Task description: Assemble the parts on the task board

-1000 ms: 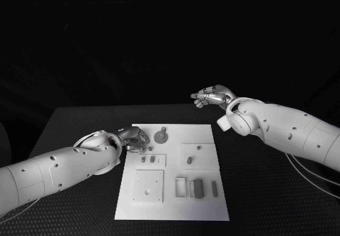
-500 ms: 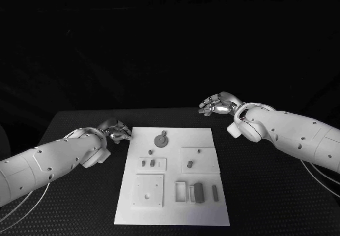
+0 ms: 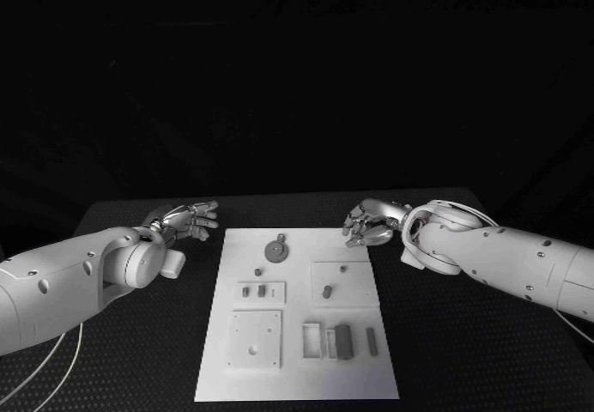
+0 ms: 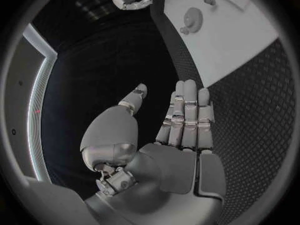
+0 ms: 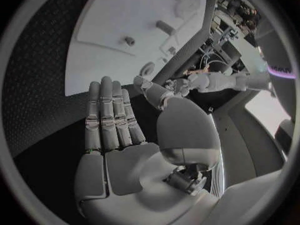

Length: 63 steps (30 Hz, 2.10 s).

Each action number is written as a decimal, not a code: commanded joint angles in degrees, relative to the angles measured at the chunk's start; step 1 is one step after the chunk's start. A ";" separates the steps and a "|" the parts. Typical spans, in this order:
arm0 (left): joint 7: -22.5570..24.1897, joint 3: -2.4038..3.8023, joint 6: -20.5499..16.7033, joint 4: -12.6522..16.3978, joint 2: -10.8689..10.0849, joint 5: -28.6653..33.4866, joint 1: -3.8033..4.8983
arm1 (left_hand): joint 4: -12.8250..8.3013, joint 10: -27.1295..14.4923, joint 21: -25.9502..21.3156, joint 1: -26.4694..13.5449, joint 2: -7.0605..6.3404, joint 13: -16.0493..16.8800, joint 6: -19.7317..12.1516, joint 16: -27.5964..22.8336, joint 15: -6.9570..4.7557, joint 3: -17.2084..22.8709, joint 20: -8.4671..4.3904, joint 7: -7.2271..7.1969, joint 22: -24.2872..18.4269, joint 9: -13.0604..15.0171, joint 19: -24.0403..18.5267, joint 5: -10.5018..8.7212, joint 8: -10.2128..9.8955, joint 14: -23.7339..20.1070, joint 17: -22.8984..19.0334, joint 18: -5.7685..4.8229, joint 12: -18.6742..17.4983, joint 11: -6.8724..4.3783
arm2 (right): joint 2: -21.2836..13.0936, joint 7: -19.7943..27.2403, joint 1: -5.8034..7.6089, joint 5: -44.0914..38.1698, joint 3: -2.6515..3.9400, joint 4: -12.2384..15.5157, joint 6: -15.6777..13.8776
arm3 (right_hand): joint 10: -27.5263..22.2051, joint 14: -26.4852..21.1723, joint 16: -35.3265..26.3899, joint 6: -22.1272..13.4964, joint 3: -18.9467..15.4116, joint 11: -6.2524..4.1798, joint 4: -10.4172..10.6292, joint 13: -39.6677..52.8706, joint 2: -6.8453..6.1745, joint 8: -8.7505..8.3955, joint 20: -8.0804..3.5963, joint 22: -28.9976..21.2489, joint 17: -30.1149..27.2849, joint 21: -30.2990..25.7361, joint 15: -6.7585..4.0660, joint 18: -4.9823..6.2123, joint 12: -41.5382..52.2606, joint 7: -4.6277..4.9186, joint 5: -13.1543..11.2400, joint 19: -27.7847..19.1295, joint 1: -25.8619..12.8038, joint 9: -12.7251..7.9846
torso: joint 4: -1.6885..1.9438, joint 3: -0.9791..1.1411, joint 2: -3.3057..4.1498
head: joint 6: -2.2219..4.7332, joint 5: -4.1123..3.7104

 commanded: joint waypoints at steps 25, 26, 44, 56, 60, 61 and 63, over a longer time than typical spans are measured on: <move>4.42 0.02 3.00 6.43 -1.31 1.83 0.05 | -2.57 -3.04 -5.67 -2.77 1.90 -2.01 -0.52 -11.83 3.45 -3.87 2.00 -0.55 -2.72 -0.27 -3.21 0.09 0.71 -0.85 -3.60 0.11 -1.69 1.04 | 0.94 -7.40 -3.69 -27.83 -3.14 5.64 -4.73 | 1.53 8.22 4.55 0.27 3.20 0.42 5.46 0.05 -8.02 0.73 -4.16 2.33 6.78 4.75 -2.78 -0.02 -8.12 -0.62 -3.60 9.11 2.65 1.08 | 0.06 -0.24 -0.06 | -1.16 1.41; 4.35 0.02 2.99 6.45 -1.32 1.83 0.05 | -2.59 -3.03 -5.68 -2.75 1.92 -2.02 -0.51 -11.85 3.45 -3.87 1.99 -0.53 -2.72 -0.27 -3.20 0.10 0.72 -0.83 -3.58 0.11 -1.69 1.06 | 1.01 -7.40 -3.75 -27.99 -3.18 5.66 -4.73 | 1.83 8.23 4.57 0.49 3.37 0.34 5.54 0.15 -8.02 0.85 -4.19 2.38 6.93 4.79 -2.85 -0.02 -8.09 -0.63 -3.60 9.18 2.74 1.15 | 0.08 -0.23 -0.06 | -1.23 1.51; 3.77 0.02 2.99 6.20 -1.41 1.83 0.05 | -2.89 -3.07 -5.79 -2.58 2.24 -2.20 -0.42 -12.28 3.41 -3.92 1.95 -0.06 -2.70 -0.40 -3.04 0.11 0.84 -0.57 -3.36 0.10 -1.69 1.45 | 1.46 -8.17 -4.08 -31.92 -4.32 6.41 -4.71 | 7.82 10.51 8.93 5.43 8.09 -1.89 5.61 3.01 -6.92 3.00 -6.17 5.48 11.39 8.76 -4.98 -0.02 -7.26 -2.65 -3.60 12.23 5.79 2.64 | 0.03 -0.20 -0.06 | -1.81 1.88; 3.36 0.02 3.06 6.08 -1.48 1.82 0.05 | -3.18 -3.23 -5.87 -2.43 2.22 -2.33 -0.44 -12.56 3.44 -3.99 1.96 0.02 -2.67 -0.50 -3.02 0.14 0.87 -0.54 -3.25 0.06 -1.76 1.52 | 2.94 -10.06 -4.66 -34.93 -5.51 5.44 -4.63 | 8.65 10.34 9.77 6.34 9.17 -2.20 5.37 3.90 -7.02 3.08 -6.43 6.23 12.35 9.47 -5.27 -0.02 -7.59 -3.01 -3.60 12.40 5.54 2.91 | 0.04 -0.21 -0.05 | -2.17 2.02; 3.16 0.02 2.83 6.10 -1.50 1.53 0.05 | -3.56 -3.37 -5.97 -2.25 1.86 -2.47 -0.69 -12.86 3.46 -4.09 1.97 0.43 -2.64 -0.67 -2.99 0.22 0.77 -0.47 -3.09 0.03 -1.79 1.73 | 3.32 -10.68 -4.83 -35.87 -5.87 5.24 -4.13 | 8.46 10.15 9.78 6.19 9.27 -2.09 5.52 4.00 -7.56 2.87 -6.37 6.32 12.45 9.45 -5.18 -0.02 -7.93 -2.93 -3.60 12.26 5.05 2.87 | 0.05 -0.22 -0.08 | -2.30 2.04; 3.14 0.02 2.85 6.08 -1.54 1.53 0.05 | -3.63 -3.39 -5.98 -2.18 1.84 -2.50 -0.72 -12.92 3.46 -4.07 1.97 0.44 -2.63 -0.70 -2.99 0.28 0.76 -0.47 -3.06 0.02 -1.79 1.77 | 3.41 -10.75 -4.84 -36.05 -5.94 5.20 -4.05 | 8.42 10.10 9.77 6.16 9.36 -2.07 5.51 4.03 -7.63 2.82 -6.37 6.34 12.47 9.44 -5.16 -0.02 -8.01 -2.92 -3.60 12.22 5.03 2.86 | 0.06 -0.23 -0.09 | -2.40 2.02; 3.09 0.02 2.85 6.06 -1.56 1.53 0.05 | -3.70 -3.41 -6.01 -2.12 1.79 -2.54 -0.71 -13.01 3.48 -4.04 1.98 0.47 -2.62 -0.73 -2.99 0.37 0.77 -0.47 -3.02 0.01 -1.79 1.81 | 3.41 -10.82 -4.86 -36.36 -6.05 5.27 -3.95 | 8.38 10.05 9.76 6.16 9.59 -2.06 5.46 4.07 -7.62 2.78 -6.39 6.35 12.49 9.42 -5.15 -0.02 -8.12 -2.92 -3.59 12.18 5.14 2.86 | 0.05 -0.23 -0.09 | -2.43 2.00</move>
